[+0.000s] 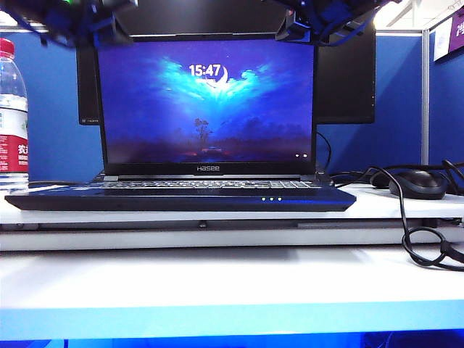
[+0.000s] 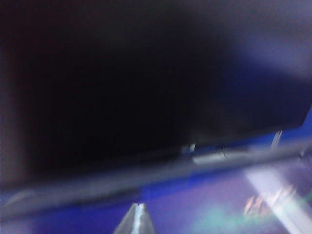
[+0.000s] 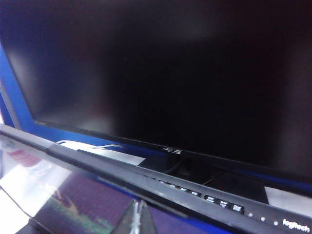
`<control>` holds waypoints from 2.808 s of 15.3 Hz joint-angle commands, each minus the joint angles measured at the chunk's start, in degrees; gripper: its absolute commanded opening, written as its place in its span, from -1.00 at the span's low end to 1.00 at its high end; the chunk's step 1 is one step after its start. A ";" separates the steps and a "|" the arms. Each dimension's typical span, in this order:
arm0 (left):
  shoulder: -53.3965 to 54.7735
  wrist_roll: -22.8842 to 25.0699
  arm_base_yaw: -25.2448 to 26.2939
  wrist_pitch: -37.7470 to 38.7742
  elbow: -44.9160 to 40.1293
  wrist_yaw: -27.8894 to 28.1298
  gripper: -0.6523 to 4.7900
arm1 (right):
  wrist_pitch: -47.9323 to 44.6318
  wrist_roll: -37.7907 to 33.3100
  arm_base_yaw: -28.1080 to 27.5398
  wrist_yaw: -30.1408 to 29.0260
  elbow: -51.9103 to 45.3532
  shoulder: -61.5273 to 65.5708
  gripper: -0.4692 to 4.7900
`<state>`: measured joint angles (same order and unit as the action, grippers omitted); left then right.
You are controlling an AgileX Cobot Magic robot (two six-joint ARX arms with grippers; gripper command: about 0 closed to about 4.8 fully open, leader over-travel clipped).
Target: Open the lid of the black laptop.
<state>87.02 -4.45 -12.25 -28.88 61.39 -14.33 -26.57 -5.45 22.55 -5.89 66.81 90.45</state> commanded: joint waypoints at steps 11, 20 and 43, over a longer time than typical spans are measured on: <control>10.01 -0.09 0.07 -4.63 7.96 0.15 -0.78 | -2.01 -0.11 -2.14 -0.28 5.38 6.54 -0.83; 8.46 -2.08 0.04 3.48 9.20 -4.37 -0.78 | 2.49 -2.01 -1.99 -3.52 5.53 5.49 -0.83; -74.69 -9.68 -0.07 42.03 -26.53 -1.33 -0.77 | 20.31 -5.46 -1.77 -1.22 -37.62 -66.53 -0.83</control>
<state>12.75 -13.80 -12.36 11.64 34.83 -15.79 -7.97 -10.81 20.71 -6.35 28.82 24.69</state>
